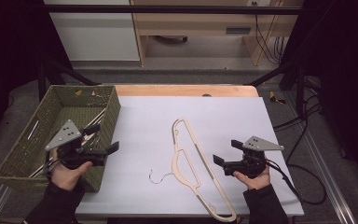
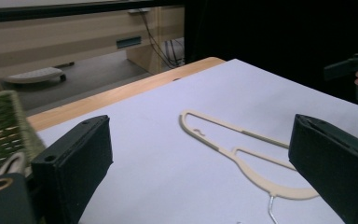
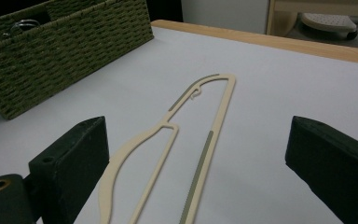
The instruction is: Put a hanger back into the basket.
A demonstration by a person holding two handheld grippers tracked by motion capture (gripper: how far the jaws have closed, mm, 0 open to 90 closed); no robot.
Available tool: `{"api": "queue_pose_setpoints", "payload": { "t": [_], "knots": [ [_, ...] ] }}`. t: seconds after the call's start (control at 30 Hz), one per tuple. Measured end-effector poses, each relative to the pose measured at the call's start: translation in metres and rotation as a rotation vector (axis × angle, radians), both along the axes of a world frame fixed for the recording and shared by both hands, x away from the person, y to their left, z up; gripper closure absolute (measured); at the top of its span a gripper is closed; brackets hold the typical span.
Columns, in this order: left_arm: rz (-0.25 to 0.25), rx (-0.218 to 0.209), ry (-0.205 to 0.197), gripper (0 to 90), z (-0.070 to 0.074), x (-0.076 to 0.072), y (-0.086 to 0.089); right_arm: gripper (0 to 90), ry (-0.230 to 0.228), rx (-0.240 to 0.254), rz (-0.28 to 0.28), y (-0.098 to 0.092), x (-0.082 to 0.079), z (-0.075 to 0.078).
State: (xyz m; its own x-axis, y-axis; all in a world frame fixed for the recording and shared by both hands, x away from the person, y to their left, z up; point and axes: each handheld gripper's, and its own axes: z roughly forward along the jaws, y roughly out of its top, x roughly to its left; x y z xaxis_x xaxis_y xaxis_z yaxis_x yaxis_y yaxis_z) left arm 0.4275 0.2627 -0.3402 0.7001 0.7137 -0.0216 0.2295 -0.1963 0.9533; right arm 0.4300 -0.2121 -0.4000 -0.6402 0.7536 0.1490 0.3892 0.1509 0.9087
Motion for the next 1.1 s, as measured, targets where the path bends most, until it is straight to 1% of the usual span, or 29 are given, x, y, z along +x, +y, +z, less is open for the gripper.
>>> {"api": "queue_pose_setpoints", "payload": {
  "t": [0.1, 0.13, 0.17, 0.2, 0.23, 0.27, 0.3, 0.33, 0.4, 0.43, 0.47, 0.5, 0.6, 0.7, 0.73, 0.83, 0.97, 1.03, 1.07, 1.1],
  "knots": [
    [-0.028, -0.011, 0.003, 6.4, -0.004, -0.002, -0.014, 6.3, -0.001, 0.005, -0.004, 0.0, -0.001, 0.0],
    [-0.037, 0.006, 0.005, 6.5, -0.007, -0.003, -0.022, 6.3, -0.002, 0.007, -0.003, 0.0, -0.002, 0.001],
    [-0.043, 0.007, 0.009, 6.6, -0.009, -0.003, -0.026, 6.3, -0.004, 0.007, 0.003, -0.001, -0.003, 0.001],
    [-0.043, 0.007, 0.009, 6.8, -0.009, -0.003, -0.026, 6.2, -0.007, 0.005, -0.002, 0.0, -0.002, 0.001],
    [-0.056, 0.011, 0.019, 6.8, -0.011, -0.002, -0.031, 6.2, -0.007, 0.005, -0.002, 0.0, -0.002, 0.001],
    [-0.07, 0.026, 0.031, 7.2, -0.016, -0.001, -0.04, 6.2, -0.006, 0.009, -0.006, 0.0, -0.003, 0.001],
    [-0.07, 0.026, 0.031, 7.4, -0.016, -0.001, -0.04, 6.2, -0.006, 0.009, -0.006, 0.0, -0.003, 0.001],
    [-0.086, 0.034, 0.044, 7.5, -0.021, 0.001, -0.049, 6.3, -0.005, 0.01, -0.007, -0.001, -0.003, 0.001],
    [-0.103, 0.04, 0.061, 8.0, -0.027, 0.002, -0.057, 6.4, -0.004, 0.011, -0.007, 0.0, -0.003, 0.001],
    [-0.108, 0.052, 0.069, 8.2, -0.03, 0.002, -0.061, 6.4, -0.005, 0.011, -0.005, 0.0, -0.003, 0.001],
    [-0.108, 0.052, 0.069, 8.5, -0.03, 0.002, -0.061, 6.4, -0.005, 0.011, -0.005, 0.0, -0.003, 0.001],
    [-0.112, 0.056, 0.078, 8.5, -0.033, 0.003, -0.064, 6.4, -0.004, 0.011, -0.001, 0.0, -0.003, 0.001],
    [-0.121, 0.085, 0.091, 9.2, -0.039, 0.004, -0.073, 6.6, -0.003, 0.009, 0.002, 0.001, -0.004, 0.0],
    [-0.13, 0.094, 0.1, 10.3, -0.044, 0.004, -0.078, 6.7, -0.002, 0.009, 0.003, 0.002, -0.004, -0.001],
    [-0.13, 0.096, 0.107, 10.7, -0.046, 0.004, -0.08, 6.8, -0.008, 0.001, 0.008, 0.002, -0.004, -0.001],
    [-0.141, 0.11, 0.124, 11.8, -0.053, 0.003, -0.085, 6.9, -0.005, -0.009, 0.004, 0.004, -0.005, -0.003],
    [-0.154, 0.133, 0.152, 13.9, -0.064, 0.004, -0.092, 7.5, 0.002, -0.01, 0.017, 0.008, -0.006, -0.006],
    [-0.161, 0.156, 0.16, 14.6, -0.068, 0.004, -0.096, 7.6, 0.005, -0.014, 0.023, 0.009, -0.006, -0.007],
    [-0.175, 0.163, 0.174, 16.6, -0.072, 0.005, -0.099, 7.8, 0.01, -0.009, 0.026, 0.011, -0.006, -0.008],
    [-0.175, 0.163, 0.174, 17.7, -0.072, 0.005, -0.099, 7.8, 0.01, -0.009, 0.026, 0.011, -0.006, -0.008]
  ]
}}
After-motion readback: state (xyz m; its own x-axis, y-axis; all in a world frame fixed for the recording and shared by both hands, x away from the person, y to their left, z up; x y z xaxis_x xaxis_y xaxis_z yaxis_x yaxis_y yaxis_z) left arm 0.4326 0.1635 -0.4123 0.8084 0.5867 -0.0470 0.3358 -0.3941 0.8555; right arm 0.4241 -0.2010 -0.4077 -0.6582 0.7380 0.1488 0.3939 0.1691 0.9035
